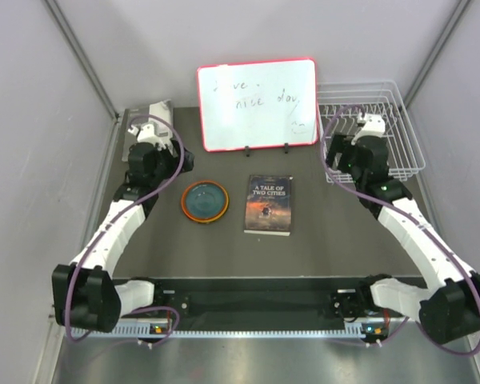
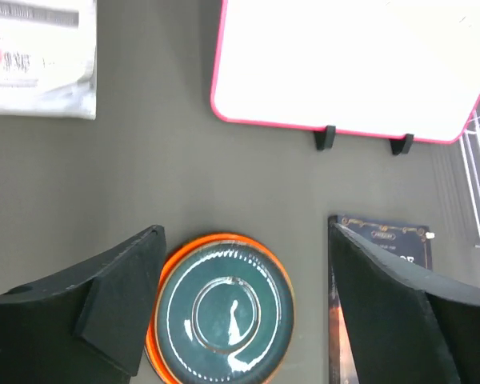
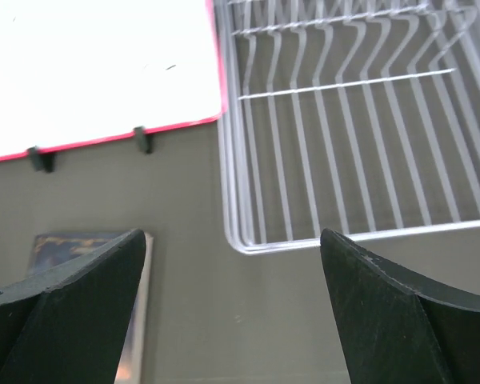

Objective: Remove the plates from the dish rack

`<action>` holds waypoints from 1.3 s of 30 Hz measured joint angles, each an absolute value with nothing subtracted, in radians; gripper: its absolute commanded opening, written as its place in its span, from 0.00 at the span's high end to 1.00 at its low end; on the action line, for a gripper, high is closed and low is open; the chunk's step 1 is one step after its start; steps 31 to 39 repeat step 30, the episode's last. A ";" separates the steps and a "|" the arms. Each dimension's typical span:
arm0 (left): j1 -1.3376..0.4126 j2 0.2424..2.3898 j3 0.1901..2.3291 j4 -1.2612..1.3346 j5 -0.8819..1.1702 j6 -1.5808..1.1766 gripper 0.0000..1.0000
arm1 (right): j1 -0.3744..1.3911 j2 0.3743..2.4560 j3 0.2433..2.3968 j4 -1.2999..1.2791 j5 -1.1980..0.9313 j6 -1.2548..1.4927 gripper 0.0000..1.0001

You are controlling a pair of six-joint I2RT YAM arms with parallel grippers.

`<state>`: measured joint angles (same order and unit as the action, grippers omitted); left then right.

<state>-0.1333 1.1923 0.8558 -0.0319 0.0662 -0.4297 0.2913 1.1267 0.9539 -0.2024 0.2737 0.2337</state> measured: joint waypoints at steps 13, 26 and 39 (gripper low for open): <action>-0.172 1.162 0.870 -0.017 0.024 -0.301 0.01 | 0.291 0.963 0.713 -0.042 0.585 0.148 0.08; -0.293 1.114 0.851 0.034 -0.046 -0.250 0.01 | 0.291 0.955 0.648 0.067 0.626 0.104 0.08; -0.303 1.111 0.849 0.033 -0.046 -0.236 0.01 | 0.291 0.954 0.648 0.072 0.614 0.096 0.08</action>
